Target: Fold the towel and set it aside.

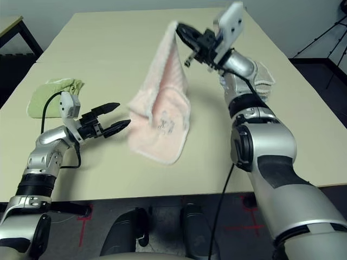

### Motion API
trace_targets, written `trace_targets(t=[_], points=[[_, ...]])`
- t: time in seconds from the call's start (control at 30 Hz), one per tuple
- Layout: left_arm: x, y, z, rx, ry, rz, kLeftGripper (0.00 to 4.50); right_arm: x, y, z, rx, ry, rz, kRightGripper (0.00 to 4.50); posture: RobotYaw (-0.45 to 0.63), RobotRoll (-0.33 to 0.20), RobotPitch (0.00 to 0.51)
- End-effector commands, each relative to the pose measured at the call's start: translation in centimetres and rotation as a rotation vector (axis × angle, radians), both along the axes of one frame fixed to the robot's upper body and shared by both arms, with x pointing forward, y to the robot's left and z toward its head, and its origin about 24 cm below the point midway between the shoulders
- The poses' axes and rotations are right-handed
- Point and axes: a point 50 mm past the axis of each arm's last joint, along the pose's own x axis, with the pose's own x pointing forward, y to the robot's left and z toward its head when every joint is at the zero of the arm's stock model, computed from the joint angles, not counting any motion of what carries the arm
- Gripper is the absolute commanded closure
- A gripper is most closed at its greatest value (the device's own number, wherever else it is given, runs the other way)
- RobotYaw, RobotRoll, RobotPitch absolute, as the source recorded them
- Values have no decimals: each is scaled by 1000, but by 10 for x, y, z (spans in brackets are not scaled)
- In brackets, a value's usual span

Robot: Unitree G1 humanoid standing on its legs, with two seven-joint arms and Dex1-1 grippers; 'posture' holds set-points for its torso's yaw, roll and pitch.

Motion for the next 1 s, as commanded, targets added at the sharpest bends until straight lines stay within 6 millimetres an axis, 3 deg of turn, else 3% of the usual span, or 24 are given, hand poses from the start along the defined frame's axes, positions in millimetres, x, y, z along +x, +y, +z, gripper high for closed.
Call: trace_targets(t=[0.03,0.27,0.53,0.67,0.87,1.0], points=[[3,-8,-2,7,2,-4,0,-4,4,21,56,-42,14,4456,-52,0,104],[5,-21,-4,-20,-2,-8,0,-16,3,68,188,-142,-6,4456,-53,0,104],[8,-22,-3,-35,0,-3,0,-13,20,80,29,-101,-142,4456,-56,0,103],[15,-30,4,-58,-20,3,0,-21,12,109,90,-167,-273,4456,-49,0,101],[20,-36,6,-71,-36,6,0,-19,2,116,122,-166,-407,4456,-46,0,102],[21,-38,5,-72,-40,7,0,-26,-6,133,162,-201,-469,4456,-42,0,102]])
